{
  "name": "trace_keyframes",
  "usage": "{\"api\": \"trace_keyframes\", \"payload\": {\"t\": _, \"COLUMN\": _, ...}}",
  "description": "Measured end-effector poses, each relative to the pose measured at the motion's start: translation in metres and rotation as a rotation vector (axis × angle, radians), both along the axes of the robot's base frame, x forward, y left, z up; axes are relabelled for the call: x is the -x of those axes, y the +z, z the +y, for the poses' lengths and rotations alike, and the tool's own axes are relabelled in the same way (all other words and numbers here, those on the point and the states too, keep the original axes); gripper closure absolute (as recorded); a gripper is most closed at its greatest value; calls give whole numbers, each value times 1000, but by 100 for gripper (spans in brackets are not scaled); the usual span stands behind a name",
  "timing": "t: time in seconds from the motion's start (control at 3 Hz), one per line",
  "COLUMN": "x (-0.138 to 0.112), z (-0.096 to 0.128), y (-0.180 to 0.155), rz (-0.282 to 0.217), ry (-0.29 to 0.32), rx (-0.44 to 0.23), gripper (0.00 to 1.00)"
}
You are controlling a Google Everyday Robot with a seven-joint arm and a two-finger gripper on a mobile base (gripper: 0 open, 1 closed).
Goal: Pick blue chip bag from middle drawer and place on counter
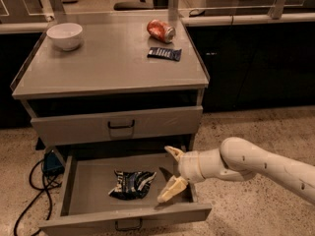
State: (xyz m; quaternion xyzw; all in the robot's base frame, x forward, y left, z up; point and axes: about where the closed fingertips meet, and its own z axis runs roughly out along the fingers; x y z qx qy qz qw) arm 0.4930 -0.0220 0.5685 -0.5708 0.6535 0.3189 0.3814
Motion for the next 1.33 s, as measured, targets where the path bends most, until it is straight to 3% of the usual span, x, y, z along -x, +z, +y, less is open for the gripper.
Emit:
{"api": "trace_keyframes", "payload": {"t": 0.33, "x": -7, "z": 22, "y": -4, "rz": -18, "ry": -44, "rx": 171, "gripper": 0}}
{"api": "trace_keyframes", "payload": {"t": 0.67, "x": -23, "z": 42, "y": 2, "rz": -39, "ry": -80, "rx": 189, "gripper": 0}}
{"api": "trace_keyframes", "payload": {"t": 1.0, "x": -39, "z": 49, "y": -52, "rz": 17, "ry": -55, "rx": 149, "gripper": 0}}
{"api": "trace_keyframes", "payload": {"t": 1.33, "x": -39, "z": 49, "y": -52, "rz": 17, "ry": -55, "rx": 150, "gripper": 0}}
